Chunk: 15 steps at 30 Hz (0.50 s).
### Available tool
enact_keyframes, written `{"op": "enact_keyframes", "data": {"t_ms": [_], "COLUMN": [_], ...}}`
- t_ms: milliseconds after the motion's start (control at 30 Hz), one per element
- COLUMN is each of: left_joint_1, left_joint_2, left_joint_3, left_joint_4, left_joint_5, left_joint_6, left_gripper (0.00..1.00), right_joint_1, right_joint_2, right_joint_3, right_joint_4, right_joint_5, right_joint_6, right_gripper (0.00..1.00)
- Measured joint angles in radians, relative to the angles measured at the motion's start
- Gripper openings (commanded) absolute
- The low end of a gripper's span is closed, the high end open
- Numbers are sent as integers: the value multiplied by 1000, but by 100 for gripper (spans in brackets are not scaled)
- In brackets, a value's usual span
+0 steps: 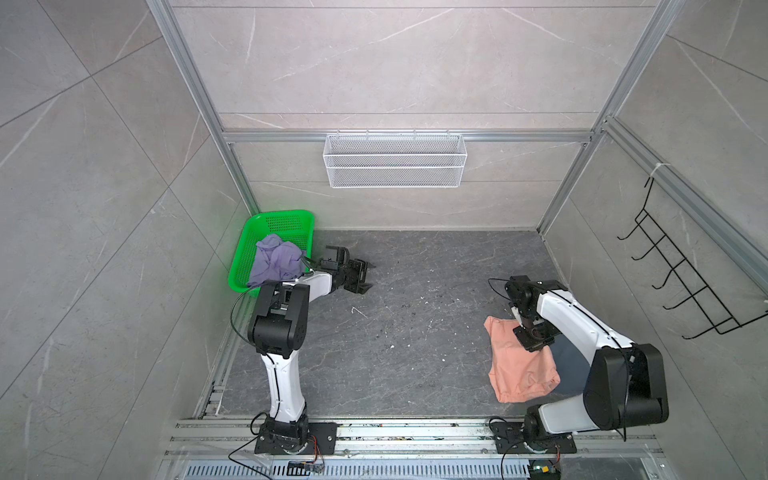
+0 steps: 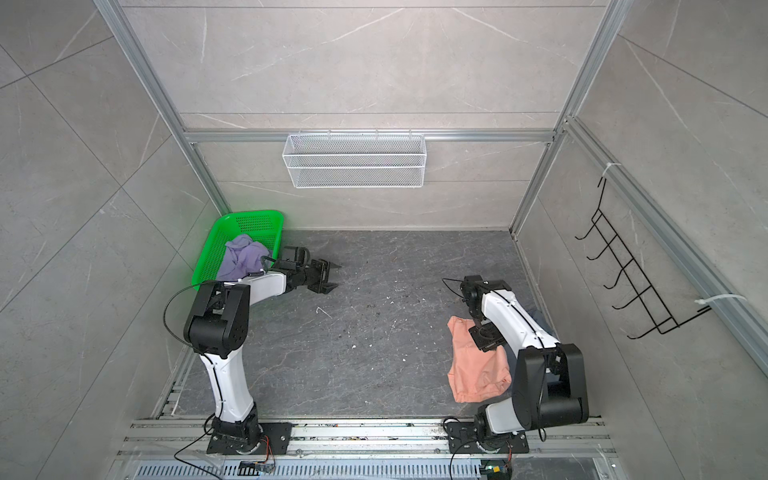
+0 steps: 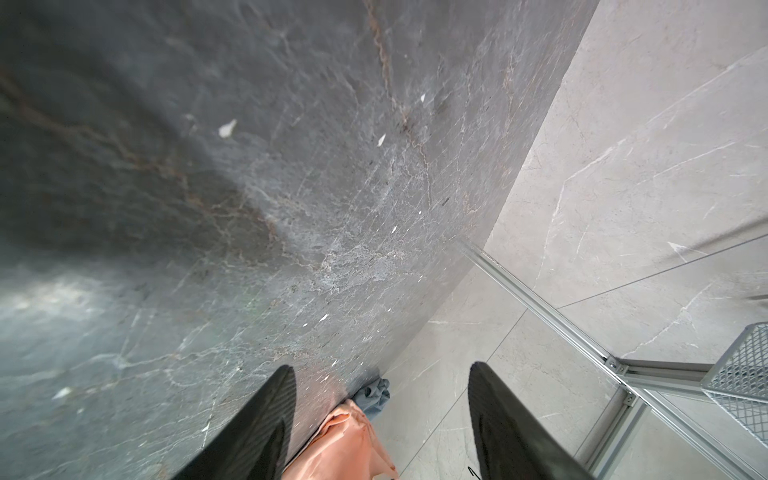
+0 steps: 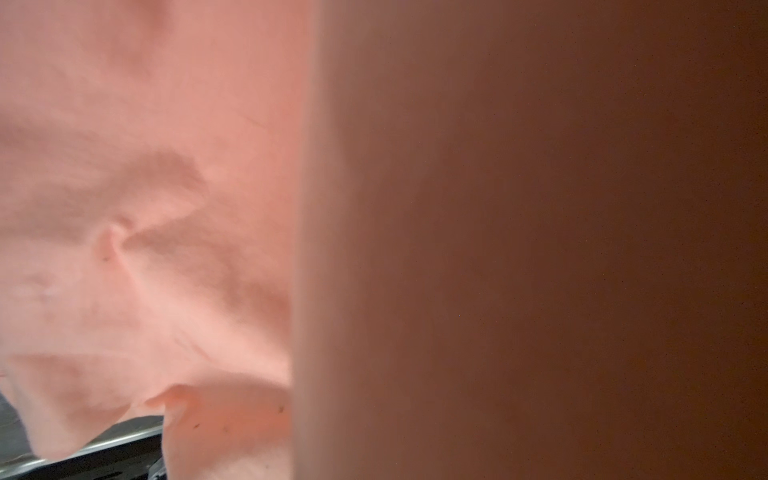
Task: Fold and stack the t-shirts
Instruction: 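Carry the pink bundle with the right gripper while the left gripper withdraws, then lower the pink bundle onto the blue-grey cloth with the right gripper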
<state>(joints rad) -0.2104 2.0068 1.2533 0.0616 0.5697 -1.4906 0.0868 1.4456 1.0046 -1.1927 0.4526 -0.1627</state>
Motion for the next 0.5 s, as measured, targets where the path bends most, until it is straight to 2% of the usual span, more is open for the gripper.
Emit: {"op": "enact_keyframes", "data": {"t_ms": [200, 500], "left_joint_1": [4, 4], "left_joint_2": [46, 55], "left_joint_3": [36, 39], "left_joint_4": [12, 17], "left_joint_5": [17, 30], "left_joint_6": [0, -1], "left_gripper": [68, 68], "right_joint_1": [-25, -47], "right_joint_2": [-10, -14], "right_joint_3": [5, 119], "right_joint_4": [42, 77], "right_joint_5": [39, 43], "right_joint_6": [-11, -33], "right_gripper": [0, 0]}}
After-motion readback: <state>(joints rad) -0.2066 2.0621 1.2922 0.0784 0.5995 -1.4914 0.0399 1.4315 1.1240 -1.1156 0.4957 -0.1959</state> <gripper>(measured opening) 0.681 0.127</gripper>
